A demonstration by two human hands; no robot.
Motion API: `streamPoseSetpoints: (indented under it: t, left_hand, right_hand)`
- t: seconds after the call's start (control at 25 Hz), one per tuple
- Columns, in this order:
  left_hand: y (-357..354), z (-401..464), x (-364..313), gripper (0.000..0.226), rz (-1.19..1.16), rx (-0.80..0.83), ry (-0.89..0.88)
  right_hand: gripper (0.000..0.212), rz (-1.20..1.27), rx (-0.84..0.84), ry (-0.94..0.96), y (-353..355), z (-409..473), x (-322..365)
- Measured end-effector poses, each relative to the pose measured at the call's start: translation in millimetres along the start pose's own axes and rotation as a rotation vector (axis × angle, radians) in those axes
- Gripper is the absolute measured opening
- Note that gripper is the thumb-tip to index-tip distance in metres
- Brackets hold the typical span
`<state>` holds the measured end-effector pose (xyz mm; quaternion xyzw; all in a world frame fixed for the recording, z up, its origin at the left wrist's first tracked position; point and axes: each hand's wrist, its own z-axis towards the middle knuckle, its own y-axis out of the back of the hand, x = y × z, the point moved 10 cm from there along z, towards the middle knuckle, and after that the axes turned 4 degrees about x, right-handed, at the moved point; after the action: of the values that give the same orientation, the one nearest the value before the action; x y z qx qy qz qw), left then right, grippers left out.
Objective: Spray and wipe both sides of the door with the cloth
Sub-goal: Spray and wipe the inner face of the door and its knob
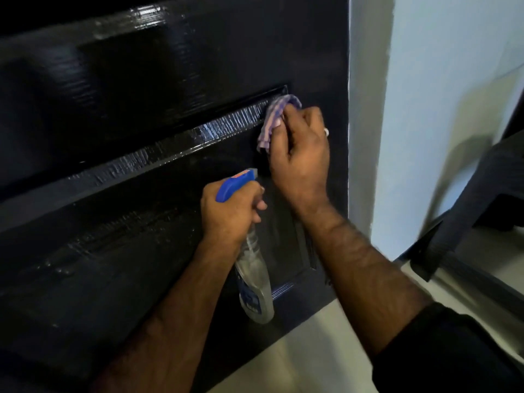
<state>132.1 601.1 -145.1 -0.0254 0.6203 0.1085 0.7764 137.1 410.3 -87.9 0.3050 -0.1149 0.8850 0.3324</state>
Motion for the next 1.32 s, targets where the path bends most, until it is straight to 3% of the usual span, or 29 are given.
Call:
streamPoseSetpoints:
  t: [0.08,0.24,0.32,0.4,0.44,0.52,0.6,0.72,0.88,1.08,1.32]
  left_hand:
    - [1.3,-1.4,-0.7,0.015,0.004,-0.006,-0.002]
    - [12.1,-23.1,16.1,0.017,0.009,-0.021,0.095]
    - [16.2,-25.3,11.7,0.015,0.011,-0.011,0.118]
    - [19.8,-21.0,-7.2,0.009,0.01,-0.015,0.087]
    - [19.2,-18.9,-19.7,0.006,0.006,-0.016,0.063]
    - [20.2,-15.8,-41.5,0.017,-0.019,-0.023,0.016]
    - [23.2,-18.5,-53.6,0.019,-0.049,-0.028,-0.002]
    - [32.8,-27.1,-53.7,0.02,-0.079,-0.027,0.008]
    - [47.6,-27.5,-56.1,0.02,-0.064,-0.019,-0.003]
    - [50.4,-25.3,-65.9,0.031,-0.048,0.013,-0.045]
    - [59.3,-23.6,-60.8,0.015,-0.043,0.006,-0.028]
  right_hand:
    - [0.035,0.004,0.074,0.076,-2.0,-34.3,-18.9]
    - [0.044,-0.26,0.292,-0.395,-8.0,-196.8,-123.8]
    - [0.037,-0.174,0.205,-0.734,-4.3,-207.4,-133.2]
    - [0.029,-0.03,0.077,-0.885,-8.7,-158.1,-112.8]
    - [0.031,0.01,0.021,-0.825,-7.4,-118.7,-89.0]
    - [0.037,-0.006,-0.012,-0.5,-6.6,-41.6,-24.9]
    - [0.031,-0.137,0.006,-0.188,-7.9,4.9,19.5]
    - [0.031,-0.212,0.058,0.035,-2.7,13.6,18.0]
    - [0.036,-0.132,0.002,-0.004,-2.9,9.7,14.7]
    - [0.046,-0.293,0.074,-0.057,0.5,-13.0,5.5]
    - [0.035,-0.326,0.034,0.018,0.0,22.3,26.4]
